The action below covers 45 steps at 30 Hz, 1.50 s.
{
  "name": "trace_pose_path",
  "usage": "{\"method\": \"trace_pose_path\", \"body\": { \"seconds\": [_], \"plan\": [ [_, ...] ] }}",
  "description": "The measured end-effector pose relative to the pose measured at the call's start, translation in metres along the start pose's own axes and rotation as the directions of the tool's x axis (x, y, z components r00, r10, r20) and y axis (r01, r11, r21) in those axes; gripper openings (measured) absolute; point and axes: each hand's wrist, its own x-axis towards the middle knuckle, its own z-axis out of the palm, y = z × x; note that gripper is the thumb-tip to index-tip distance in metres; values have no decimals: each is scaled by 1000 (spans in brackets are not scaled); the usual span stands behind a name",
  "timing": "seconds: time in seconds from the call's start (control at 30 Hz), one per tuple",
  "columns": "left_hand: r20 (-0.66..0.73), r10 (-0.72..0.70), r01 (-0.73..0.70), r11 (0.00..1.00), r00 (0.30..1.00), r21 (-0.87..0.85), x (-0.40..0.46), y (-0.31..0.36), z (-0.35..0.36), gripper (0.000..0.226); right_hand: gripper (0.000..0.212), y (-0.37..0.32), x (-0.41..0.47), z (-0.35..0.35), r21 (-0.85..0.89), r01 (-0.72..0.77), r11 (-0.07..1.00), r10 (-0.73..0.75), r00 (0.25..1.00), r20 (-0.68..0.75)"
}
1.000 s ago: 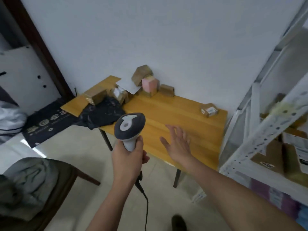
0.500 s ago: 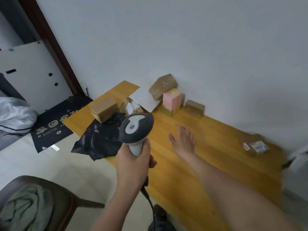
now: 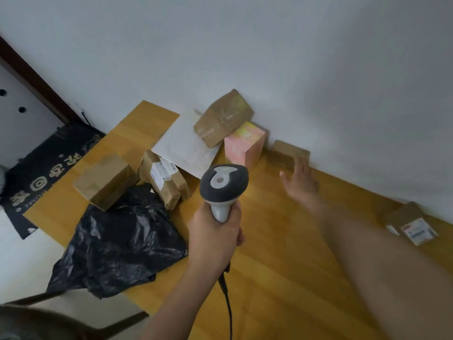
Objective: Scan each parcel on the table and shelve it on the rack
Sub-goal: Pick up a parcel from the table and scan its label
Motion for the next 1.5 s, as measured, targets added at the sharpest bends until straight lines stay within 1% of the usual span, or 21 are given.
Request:
{"method": "trace_pose_path", "body": {
  "seconds": [0.1,0.17,0.23,0.3,0.33,0.37,0.4,0.47,0.53,0.63,0.73,0.9,0.93,1.03,1.1,1.13,1.23,1.27,1.33,1.43,1.5],
  "plan": [
    [20,-32,32,999,999,18,19,-4,6,23,71,9,13,6,-5,-2,1000,3,999,44],
    [31,-57,56,998,998,29,29,-7,10,24,67,15,10,13,-56,2,998,-1,1000,18],
    [39,-75,74,997,996,32,35,-9,13,26,56,22,1,20,-83,51,995,-63,988,-140],
    [44,-88,87,996,995,24,39,-12,15,27,48,28,-6,27,-30,112,993,-116,942,-315],
    [44,-96,95,995,994,19,41,-13,16,26,47,32,-6,30,-2,119,993,-112,927,-358],
    [42,-105,104,994,994,15,43,-15,17,25,49,37,-5,33,19,113,993,-99,928,-359],
    [39,-113,112,994,993,12,44,-16,17,25,56,41,-2,36,29,97,995,-83,941,-327],
    [37,-124,123,992,992,12,45,-19,17,24,78,46,3,41,32,73,997,-65,974,-217],
    [36,-129,129,992,991,17,46,-22,15,25,97,45,12,42,77,48,996,-39,992,-122],
    [27,-131,130,991,991,25,45,-28,10,26,111,39,27,43,123,-8,992,13,999,-42],
    [16,-134,133,991,991,30,43,-33,5,26,110,37,32,45,116,-60,991,58,998,28],
    [17,-126,126,992,992,24,34,-36,3,27,97,32,-3,45,-56,-46,997,48,998,34],
    [20,-123,123,992,992,24,32,-36,3,27,97,32,-15,49,-76,-69,995,73,996,44],
    [38,-115,115,993,993,18,24,-35,4,27,110,29,-51,65,-61,-154,986,158,984,80],
    [51,-105,105,994,993,21,19,-35,4,26,110,25,-67,71,-39,-172,984,174,982,68],
    [55,-102,101,995,993,20,16,-35,3,25,104,22,-72,71,-29,-165,986,166,985,39],
    [62,-95,94,995,994,22,8,-34,-2,25,74,14,-75,64,-48,-110,993,106,990,-94],
    [63,-90,89,996,994,25,5,-34,-4,26,71,12,-72,61,-59,-84,995,78,992,-102],
    [60,-79,77,997,995,29,2,-34,-8,28,77,11,-59,53,-36,-10,999,9,999,-39],
    [40,-86,85,996,995,30,1,-39,-13,29,104,12,-36,45,-32,87,996,-82,987,137],
    [24,-110,109,994,994,17,1,-43,-15,28,113,11,-25,44,-42,134,990,-120,964,237]
  ]
}}
